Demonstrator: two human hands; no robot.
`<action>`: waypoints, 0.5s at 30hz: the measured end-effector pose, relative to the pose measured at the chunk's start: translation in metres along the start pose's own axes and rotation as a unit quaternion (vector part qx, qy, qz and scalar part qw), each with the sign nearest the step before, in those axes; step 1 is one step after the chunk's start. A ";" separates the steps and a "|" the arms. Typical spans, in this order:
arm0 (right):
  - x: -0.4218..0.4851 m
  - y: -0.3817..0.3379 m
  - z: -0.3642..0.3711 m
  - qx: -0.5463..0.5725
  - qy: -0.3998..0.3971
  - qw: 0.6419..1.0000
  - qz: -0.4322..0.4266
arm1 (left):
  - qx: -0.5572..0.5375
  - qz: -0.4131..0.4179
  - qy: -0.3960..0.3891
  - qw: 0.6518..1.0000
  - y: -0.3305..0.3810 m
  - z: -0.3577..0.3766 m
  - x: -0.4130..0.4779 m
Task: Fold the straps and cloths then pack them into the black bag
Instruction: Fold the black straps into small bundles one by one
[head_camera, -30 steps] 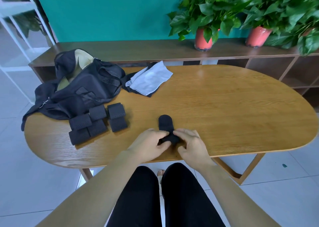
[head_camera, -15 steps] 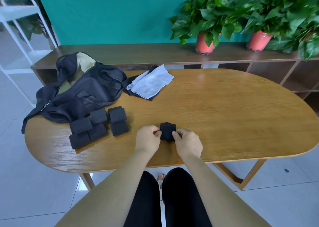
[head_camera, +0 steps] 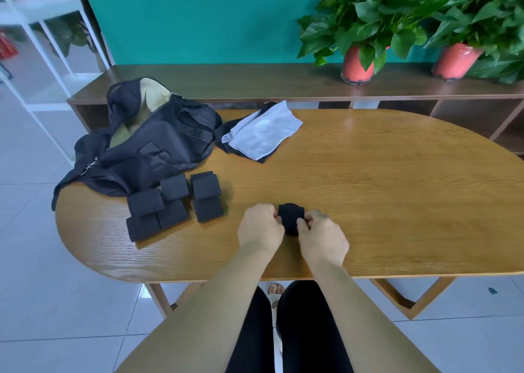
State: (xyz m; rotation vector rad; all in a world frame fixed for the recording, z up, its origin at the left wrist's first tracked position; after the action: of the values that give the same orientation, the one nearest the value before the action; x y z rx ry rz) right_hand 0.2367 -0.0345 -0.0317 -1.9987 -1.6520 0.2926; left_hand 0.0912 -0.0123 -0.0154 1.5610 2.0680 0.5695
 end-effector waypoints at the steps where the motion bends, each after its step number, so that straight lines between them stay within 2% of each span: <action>1: 0.001 0.000 0.000 0.001 -0.003 1.000 0.004 | 0.008 -0.005 0.002 1.000 0.001 -0.001 -0.001; 4: 0.003 0.003 0.004 0.027 -0.019 0.999 0.035 | -0.017 -0.026 -0.029 0.999 -0.002 0.001 0.000; 7: 0.003 -0.002 0.012 0.084 -0.039 0.994 0.063 | -0.084 -0.036 -0.083 0.992 -0.009 0.005 0.002; 9: 0.003 -0.012 0.013 0.144 -0.042 0.987 0.061 | -0.131 -0.041 -0.092 0.986 -0.014 0.004 0.000; 12: 0.002 -0.032 0.009 0.272 -0.026 0.960 0.060 | -0.184 -0.027 -0.066 0.980 -0.019 -0.012 0.000; 15: 0.006 -0.067 0.004 0.336 0.009 0.941 0.027 | -0.202 0.015 0.006 0.979 -0.029 -0.048 0.006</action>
State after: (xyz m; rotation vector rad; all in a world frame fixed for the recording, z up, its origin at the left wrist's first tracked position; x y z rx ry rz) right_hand 0.1793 -0.0198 0.0007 -1.5113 -1.2498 0.7436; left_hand 0.0388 -0.0158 0.0048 1.3511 1.7964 0.9442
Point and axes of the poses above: each hand's wrist, its own x-axis towards the middle knuckle, its own z-axis out of the palm, y = z × x, the point moved 7 cm from there along x, towards the middle knuckle, and after that the axes turned 10 degrees about -z, right-handed, at the moved point
